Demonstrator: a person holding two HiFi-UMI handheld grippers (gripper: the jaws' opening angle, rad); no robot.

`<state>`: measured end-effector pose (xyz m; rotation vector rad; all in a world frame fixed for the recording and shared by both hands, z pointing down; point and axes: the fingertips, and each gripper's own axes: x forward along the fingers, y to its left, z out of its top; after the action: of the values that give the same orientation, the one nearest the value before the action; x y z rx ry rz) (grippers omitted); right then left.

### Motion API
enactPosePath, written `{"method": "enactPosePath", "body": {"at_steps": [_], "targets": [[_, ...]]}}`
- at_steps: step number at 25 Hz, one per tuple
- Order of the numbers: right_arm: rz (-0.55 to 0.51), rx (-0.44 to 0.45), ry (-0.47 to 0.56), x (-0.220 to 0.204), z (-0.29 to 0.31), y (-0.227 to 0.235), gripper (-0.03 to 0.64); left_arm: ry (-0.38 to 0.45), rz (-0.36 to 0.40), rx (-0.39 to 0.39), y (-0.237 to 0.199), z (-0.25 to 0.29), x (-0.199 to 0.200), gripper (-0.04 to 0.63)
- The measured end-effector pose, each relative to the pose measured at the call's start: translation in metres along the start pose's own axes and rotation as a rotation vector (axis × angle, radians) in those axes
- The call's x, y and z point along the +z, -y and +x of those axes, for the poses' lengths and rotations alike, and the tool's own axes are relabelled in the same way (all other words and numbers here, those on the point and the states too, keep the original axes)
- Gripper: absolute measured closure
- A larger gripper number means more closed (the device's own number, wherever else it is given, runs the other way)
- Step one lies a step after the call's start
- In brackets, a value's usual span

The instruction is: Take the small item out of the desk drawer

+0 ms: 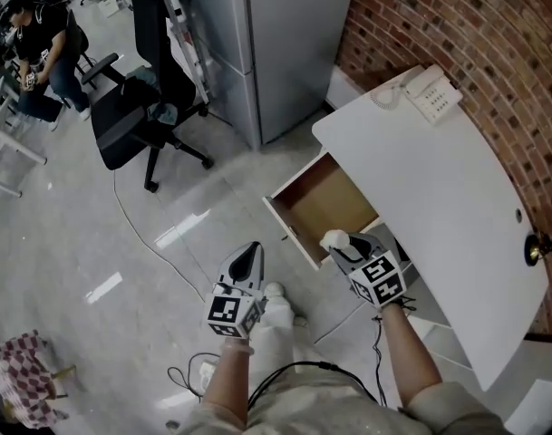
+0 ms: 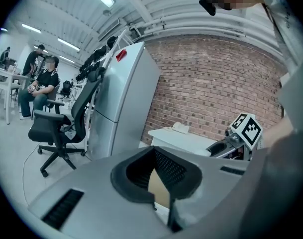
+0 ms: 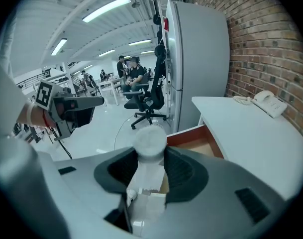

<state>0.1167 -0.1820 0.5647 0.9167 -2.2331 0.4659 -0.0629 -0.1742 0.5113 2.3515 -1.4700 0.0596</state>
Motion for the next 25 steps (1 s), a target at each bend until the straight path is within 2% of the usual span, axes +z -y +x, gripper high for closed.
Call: {"method": "enactPosePath", "body": {"at_steps": [8,25], "targets": [[0.036,-0.024,0.076,0.013,-0.033,-0.004,0.449,0.037,0.032,0.006,0.014,-0.022,0.022,0.597],[0.02,-0.04,0.162,0.035,-0.079,-0.009,0.449,0.096,0.092,0.003,0.038,-0.046,0.061,0.597]]}}
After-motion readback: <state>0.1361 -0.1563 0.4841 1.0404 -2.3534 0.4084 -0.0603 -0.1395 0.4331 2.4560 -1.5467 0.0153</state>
